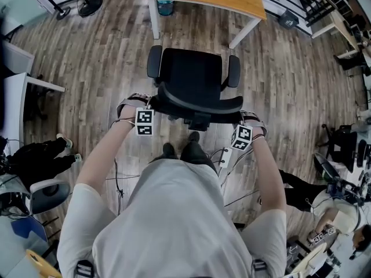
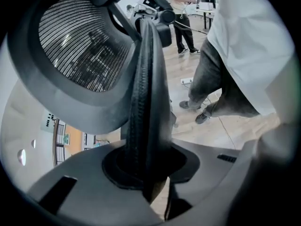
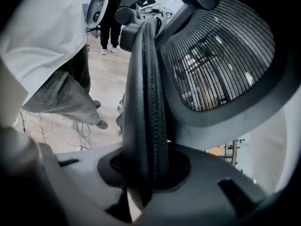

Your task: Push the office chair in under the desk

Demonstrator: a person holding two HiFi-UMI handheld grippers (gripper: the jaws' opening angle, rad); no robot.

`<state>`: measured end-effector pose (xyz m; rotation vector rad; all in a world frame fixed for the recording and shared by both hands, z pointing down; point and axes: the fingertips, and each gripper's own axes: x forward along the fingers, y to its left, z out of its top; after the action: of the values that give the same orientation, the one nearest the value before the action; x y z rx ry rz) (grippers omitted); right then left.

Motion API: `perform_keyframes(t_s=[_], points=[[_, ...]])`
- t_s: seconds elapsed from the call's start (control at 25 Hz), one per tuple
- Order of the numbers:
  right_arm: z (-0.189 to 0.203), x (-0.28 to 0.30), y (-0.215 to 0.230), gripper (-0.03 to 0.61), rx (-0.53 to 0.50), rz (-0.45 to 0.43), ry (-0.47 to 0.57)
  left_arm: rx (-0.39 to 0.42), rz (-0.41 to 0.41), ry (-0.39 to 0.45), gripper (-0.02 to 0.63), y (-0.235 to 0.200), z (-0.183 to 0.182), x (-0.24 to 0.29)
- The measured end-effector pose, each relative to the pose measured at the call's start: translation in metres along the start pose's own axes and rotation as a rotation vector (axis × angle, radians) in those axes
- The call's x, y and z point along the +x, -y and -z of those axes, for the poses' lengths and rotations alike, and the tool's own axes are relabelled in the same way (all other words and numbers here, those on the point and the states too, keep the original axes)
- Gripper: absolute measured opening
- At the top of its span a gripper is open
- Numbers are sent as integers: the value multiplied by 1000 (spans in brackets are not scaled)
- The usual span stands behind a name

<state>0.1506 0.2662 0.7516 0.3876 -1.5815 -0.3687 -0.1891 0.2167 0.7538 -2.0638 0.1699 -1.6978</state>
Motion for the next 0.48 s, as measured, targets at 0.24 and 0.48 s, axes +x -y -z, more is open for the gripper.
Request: perform_keyframes(t_s=[0.24, 0.48], points=[[-5, 4, 6, 67, -5, -1, 6, 2, 12, 24, 77, -4, 5, 3], [1, 13, 19, 67, -7, 7, 9, -17, -2, 18, 78, -17, 3, 10]])
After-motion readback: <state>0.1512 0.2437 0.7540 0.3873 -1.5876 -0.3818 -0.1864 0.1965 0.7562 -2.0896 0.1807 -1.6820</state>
